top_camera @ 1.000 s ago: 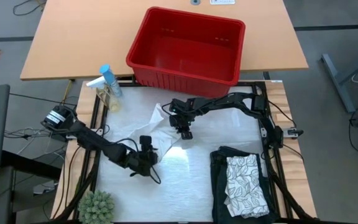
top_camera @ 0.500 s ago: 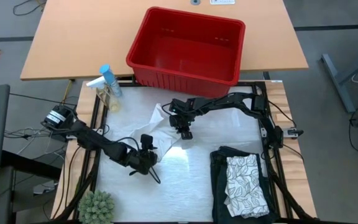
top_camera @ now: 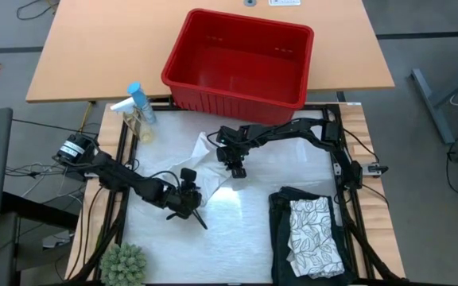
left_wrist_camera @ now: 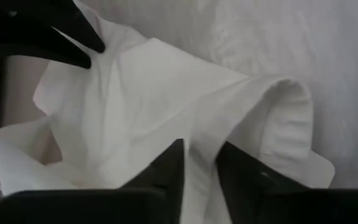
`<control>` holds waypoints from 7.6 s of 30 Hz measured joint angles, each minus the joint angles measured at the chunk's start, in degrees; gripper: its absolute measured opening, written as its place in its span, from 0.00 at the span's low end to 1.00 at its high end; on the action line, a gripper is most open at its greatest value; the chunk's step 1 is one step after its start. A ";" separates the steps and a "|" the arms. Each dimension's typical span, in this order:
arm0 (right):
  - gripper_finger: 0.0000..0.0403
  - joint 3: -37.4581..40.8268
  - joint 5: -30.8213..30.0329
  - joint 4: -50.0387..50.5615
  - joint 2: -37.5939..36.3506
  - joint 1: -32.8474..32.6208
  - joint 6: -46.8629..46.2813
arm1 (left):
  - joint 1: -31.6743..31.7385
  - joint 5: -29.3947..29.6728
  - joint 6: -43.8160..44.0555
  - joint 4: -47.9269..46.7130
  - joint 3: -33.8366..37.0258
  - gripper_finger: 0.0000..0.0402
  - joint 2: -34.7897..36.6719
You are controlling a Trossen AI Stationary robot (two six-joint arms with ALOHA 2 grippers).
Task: Fold Laundry from Bin
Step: Fold the white boxer from the red laundry bin
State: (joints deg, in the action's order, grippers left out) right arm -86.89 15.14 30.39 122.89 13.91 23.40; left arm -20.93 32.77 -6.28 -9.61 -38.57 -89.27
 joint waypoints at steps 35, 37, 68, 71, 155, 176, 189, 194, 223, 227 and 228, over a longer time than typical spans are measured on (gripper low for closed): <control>0.33 0.00 0.33 -0.83 0.09 -0.04 0.04 | -9.99 -9.74 26.54 -8.88 -3.05 0.00 0.46; 0.33 0.00 0.31 -0.83 0.09 -0.06 0.04 | -9.99 -9.39 26.59 -9.68 -3.97 0.01 0.46; 0.33 0.00 -0.07 -0.87 0.07 0.00 0.02 | -14.39 22.35 69.10 -45.33 -16.62 0.31 8.62; 0.33 0.00 -0.06 -0.87 0.07 0.00 0.02 | -13.44 18.47 94.24 -57.21 -14.06 0.31 12.00; 0.52 -5.51 -9.29 -16.00 -1.60 -1.29 16.04 | -2.14 -2.97 77.50 -31.86 6.64 0.00 24.44; 0.39 -5.53 -10.14 -22.95 2.08 -0.96 16.00 | -2.14 -2.93 77.89 -32.10 6.64 0.00 24.46; 0.04 -5.51 -11.11 -22.56 2.10 -0.59 13.93 | -2.14 -2.12 75.75 -31.50 6.64 0.00 24.46; 0.04 -5.51 -16.57 -19.69 1.23 -0.37 13.95 | -2.14 -2.47 77.46 -30.57 4.71 0.00 24.46; 0.04 -19.53 -36.39 14.57 -0.13 2.87 18.72 | 15.40 -12.67 61.10 -42.43 -11.69 0.00 24.48; 0.04 -19.87 -36.23 17.26 -0.09 3.28 18.54 | 17.38 -11.58 59.29 -44.46 -12.41 0.00 24.46; 0.04 -19.90 -36.10 17.66 -0.09 3.49 18.54 | 17.66 -10.38 58.95 -42.84 -12.41 0.00 24.45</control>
State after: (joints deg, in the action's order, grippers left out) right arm -106.79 -20.96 48.05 122.80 17.40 41.94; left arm -3.27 22.39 52.68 -52.46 -50.98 -64.83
